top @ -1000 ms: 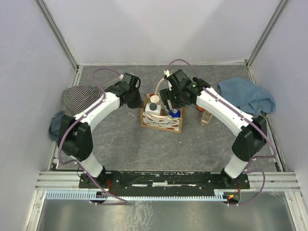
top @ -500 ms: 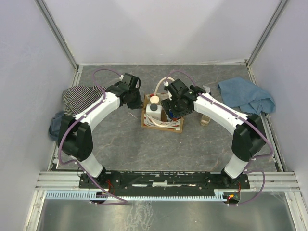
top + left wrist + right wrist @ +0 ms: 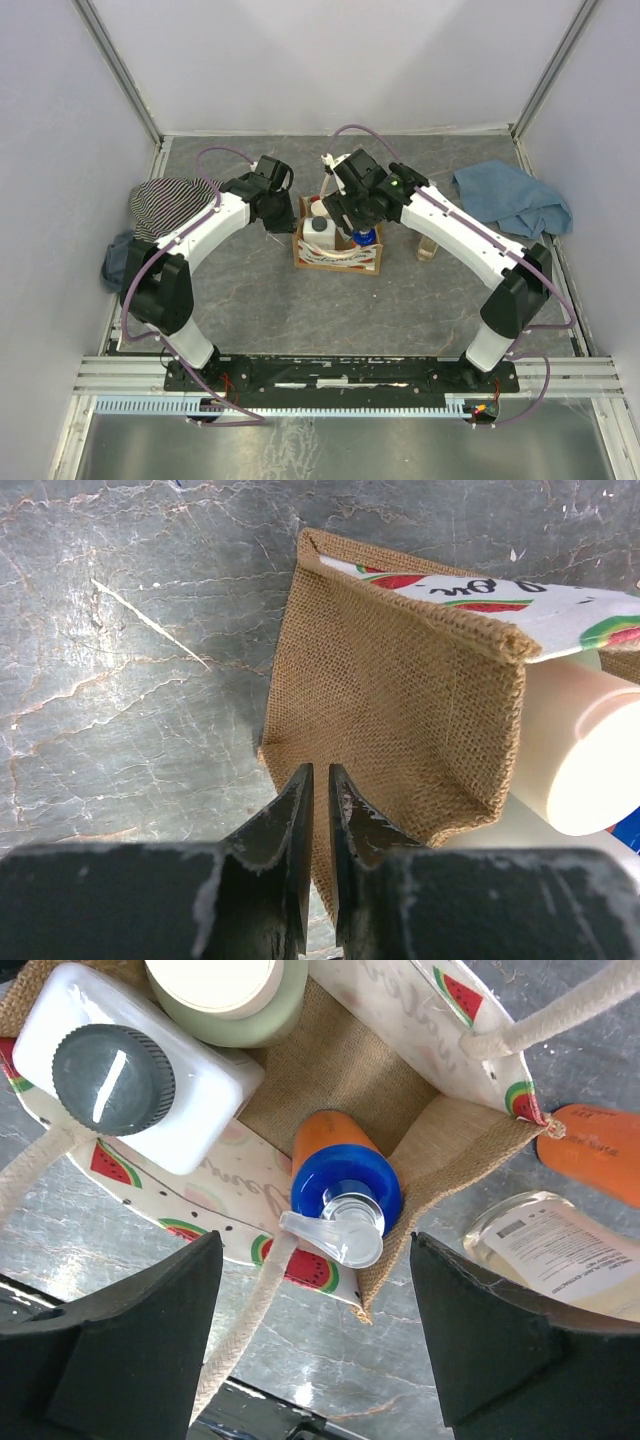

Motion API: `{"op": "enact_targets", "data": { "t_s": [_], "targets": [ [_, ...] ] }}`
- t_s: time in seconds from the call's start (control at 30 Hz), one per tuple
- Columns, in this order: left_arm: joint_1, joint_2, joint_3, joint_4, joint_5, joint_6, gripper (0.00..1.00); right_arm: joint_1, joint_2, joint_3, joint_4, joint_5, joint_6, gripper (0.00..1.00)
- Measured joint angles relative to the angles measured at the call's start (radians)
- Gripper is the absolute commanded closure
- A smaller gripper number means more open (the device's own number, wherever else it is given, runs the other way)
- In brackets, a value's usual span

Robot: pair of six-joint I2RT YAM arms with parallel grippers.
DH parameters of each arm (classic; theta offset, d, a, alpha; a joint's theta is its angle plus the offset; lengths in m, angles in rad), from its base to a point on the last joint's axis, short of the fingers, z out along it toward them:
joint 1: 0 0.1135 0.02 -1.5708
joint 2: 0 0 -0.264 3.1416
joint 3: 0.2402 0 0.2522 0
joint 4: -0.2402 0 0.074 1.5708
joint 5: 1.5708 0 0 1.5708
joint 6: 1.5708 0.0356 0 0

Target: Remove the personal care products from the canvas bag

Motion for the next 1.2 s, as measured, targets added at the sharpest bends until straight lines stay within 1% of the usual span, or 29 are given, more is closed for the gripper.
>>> {"op": "enact_targets", "data": {
  "t_s": [0.13,0.3,0.5,0.83,0.87,0.9,0.97,1.0,1.03,1.2],
  "targets": [
    [0.000,0.000,-0.002,-0.002,0.001,0.000,0.82,0.004,0.010,0.017,-0.009,0.009,-0.034,0.16],
    [0.000,0.000,-0.003,-0.004,0.002,0.000,0.82,-0.001,0.079,0.027,0.012,0.020,-0.074,0.16],
    [0.000,0.000,-0.003,-0.008,0.001,0.000,0.81,-0.031,0.134,-0.026,0.082,-0.007,-0.084,0.17],
    [0.000,0.000,-0.003,-0.014,0.003,0.000,0.81,-0.049,0.103,-0.148,0.119,-0.010,-0.069,0.18],
    [0.000,0.000,-0.003,-0.014,0.003,0.000,0.81,-0.049,0.098,-0.154,0.121,-0.011,-0.068,0.21],
    [0.000,0.000,-0.003,-0.014,0.003,0.000,0.81,-0.049,0.095,-0.161,0.122,-0.014,-0.065,0.27],
    [0.000,0.000,-0.003,-0.015,0.003,0.000,0.81,-0.049,0.094,-0.164,0.123,-0.023,-0.060,0.44],
    [0.000,0.000,-0.003,-0.015,0.003,0.000,0.81,-0.049,0.093,-0.164,0.124,-0.027,-0.056,0.50],
    [0.000,0.000,-0.003,-0.015,0.003,0.000,0.81,-0.049,0.093,-0.164,0.123,-0.030,-0.050,0.53],
    [0.000,0.000,-0.003,-0.019,0.003,0.001,0.81,-0.050,0.092,-0.156,0.111,-0.036,-0.043,0.56]
  ]
}}
